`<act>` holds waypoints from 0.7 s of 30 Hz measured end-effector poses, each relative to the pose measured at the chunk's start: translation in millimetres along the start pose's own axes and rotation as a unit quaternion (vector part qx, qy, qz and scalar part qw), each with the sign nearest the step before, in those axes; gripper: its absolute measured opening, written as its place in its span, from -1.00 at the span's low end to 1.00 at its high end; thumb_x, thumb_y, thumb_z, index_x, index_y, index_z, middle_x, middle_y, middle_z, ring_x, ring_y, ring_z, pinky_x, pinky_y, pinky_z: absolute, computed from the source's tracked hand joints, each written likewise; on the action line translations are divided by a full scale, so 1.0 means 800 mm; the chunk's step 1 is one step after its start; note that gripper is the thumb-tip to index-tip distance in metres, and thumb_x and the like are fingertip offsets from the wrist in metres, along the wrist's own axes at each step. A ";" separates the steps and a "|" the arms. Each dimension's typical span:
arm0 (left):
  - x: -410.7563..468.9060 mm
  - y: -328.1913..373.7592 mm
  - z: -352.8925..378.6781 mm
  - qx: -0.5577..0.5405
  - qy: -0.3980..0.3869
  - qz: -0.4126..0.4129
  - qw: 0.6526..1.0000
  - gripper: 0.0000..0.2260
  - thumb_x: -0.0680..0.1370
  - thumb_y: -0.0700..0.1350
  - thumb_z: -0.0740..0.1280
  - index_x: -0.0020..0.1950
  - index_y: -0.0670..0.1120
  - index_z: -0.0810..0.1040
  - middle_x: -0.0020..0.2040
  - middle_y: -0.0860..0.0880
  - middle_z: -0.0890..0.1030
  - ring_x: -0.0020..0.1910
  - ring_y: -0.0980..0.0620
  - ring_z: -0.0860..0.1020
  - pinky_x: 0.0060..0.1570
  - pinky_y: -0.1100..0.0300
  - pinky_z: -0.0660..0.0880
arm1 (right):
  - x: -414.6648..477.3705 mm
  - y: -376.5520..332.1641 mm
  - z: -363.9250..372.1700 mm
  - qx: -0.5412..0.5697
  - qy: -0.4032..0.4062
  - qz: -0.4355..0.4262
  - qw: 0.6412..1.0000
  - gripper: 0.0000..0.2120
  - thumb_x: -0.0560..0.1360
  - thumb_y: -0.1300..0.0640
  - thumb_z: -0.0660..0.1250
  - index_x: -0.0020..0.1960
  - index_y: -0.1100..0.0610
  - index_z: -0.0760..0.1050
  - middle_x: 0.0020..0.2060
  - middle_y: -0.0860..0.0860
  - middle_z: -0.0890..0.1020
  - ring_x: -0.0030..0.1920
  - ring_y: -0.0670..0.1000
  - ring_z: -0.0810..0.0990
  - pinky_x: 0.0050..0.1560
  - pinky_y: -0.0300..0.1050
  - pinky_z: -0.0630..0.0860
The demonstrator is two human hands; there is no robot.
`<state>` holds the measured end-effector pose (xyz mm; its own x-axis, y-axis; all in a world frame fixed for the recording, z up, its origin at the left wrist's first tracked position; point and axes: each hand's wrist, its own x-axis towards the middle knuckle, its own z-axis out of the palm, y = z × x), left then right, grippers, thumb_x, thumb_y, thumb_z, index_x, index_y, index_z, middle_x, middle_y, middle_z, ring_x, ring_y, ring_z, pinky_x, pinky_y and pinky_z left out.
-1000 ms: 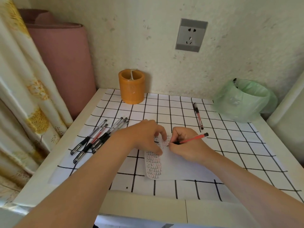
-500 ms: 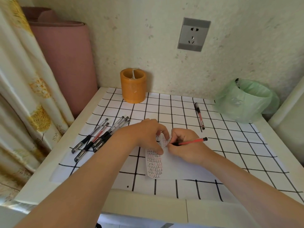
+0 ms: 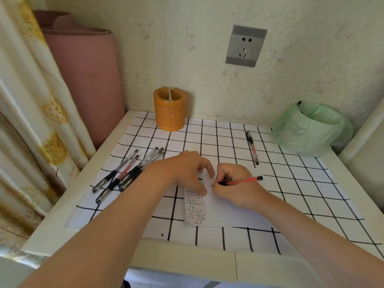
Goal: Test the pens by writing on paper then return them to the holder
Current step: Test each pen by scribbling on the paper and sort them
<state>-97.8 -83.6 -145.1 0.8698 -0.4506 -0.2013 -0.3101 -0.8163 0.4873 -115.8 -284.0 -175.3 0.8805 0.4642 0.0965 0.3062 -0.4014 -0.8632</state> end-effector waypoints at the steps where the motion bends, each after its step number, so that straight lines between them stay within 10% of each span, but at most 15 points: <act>1: 0.000 0.000 0.000 0.000 0.000 0.000 1.000 -0.52 0.29 0.13 0.60 0.15 0.28 0.54 -0.03 0.19 0.39 -0.03 0.19 0.36 -0.12 0.20 0.39 | 0.000 0.000 -0.001 0.001 -0.005 0.000 1.000 -0.85 0.33 0.28 0.38 -0.32 0.10 0.45 -0.40 -0.02 0.50 -0.39 -0.05 0.41 -0.41 -0.14 0.34; 21: -0.002 0.002 0.000 0.002 0.004 -0.002 1.000 -0.52 0.30 0.11 0.59 0.17 0.27 0.54 -0.02 0.19 0.38 0.03 0.12 0.36 -0.16 0.23 0.34 | 0.001 0.001 0.000 -0.001 -0.008 -0.003 1.000 -0.85 0.33 0.26 0.37 -0.33 0.09 0.44 -0.40 -0.06 0.51 -0.38 -0.07 0.41 -0.40 -0.14 0.34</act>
<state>-99.6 -84.4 -143.6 0.8744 -0.4437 -0.1961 -0.3075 -0.8196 0.4833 -114.5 -284.0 -176.0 0.8723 0.4799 0.0935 0.3125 -0.4003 -0.8614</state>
